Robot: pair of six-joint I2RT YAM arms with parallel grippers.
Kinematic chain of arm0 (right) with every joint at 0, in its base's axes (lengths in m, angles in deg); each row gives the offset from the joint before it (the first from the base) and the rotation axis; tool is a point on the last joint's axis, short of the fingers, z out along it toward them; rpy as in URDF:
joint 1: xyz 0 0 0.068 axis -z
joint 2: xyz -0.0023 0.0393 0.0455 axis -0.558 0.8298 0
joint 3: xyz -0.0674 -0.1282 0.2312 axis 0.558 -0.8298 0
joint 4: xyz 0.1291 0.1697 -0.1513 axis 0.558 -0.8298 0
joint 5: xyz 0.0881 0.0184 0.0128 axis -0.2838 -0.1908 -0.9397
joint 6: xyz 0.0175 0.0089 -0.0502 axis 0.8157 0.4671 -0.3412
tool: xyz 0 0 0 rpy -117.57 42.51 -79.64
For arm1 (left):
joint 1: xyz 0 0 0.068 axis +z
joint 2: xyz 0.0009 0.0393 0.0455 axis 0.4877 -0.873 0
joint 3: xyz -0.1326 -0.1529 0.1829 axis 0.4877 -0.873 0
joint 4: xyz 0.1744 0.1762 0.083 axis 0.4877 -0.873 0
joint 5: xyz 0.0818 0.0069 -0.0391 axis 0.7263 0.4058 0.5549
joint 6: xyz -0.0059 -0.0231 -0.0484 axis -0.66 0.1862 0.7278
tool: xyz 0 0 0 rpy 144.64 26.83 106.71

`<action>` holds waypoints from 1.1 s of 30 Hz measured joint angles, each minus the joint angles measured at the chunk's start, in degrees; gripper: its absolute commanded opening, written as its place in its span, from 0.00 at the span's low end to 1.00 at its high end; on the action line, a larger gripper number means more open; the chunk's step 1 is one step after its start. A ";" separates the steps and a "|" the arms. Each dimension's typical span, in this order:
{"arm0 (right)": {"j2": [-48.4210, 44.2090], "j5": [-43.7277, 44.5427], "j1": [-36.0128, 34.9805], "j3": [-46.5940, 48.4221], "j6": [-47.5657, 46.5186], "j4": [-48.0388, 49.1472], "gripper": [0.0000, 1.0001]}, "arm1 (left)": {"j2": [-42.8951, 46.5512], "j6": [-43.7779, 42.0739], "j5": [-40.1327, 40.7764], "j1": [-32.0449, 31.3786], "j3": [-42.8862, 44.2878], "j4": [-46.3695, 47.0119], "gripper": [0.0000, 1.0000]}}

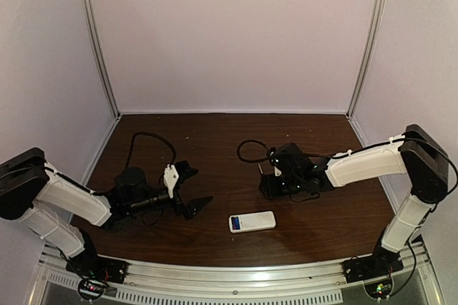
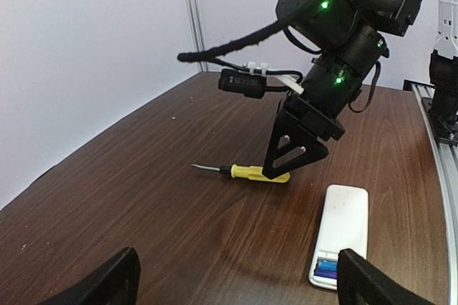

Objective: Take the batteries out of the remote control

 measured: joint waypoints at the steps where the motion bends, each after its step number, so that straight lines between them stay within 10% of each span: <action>1: 0.63 0.00 0.07 0.33 -0.02 0.04 0.56 | 0.15 0.00 -0.04 0.00 0.00 0.00 0.97; 19: 2.91 -0.96 0.15 0.90 -0.07 -1.97 0.56 | -2.36 -4.22 -11.63 0.11 3.23 -6.40 0.79; 33: -5.33 -5.53 -2.56 -2.62 -1.38 -5.18 0.30 | -14.43 -12.81 -27.43 -7.69 16.87 -23.65 0.69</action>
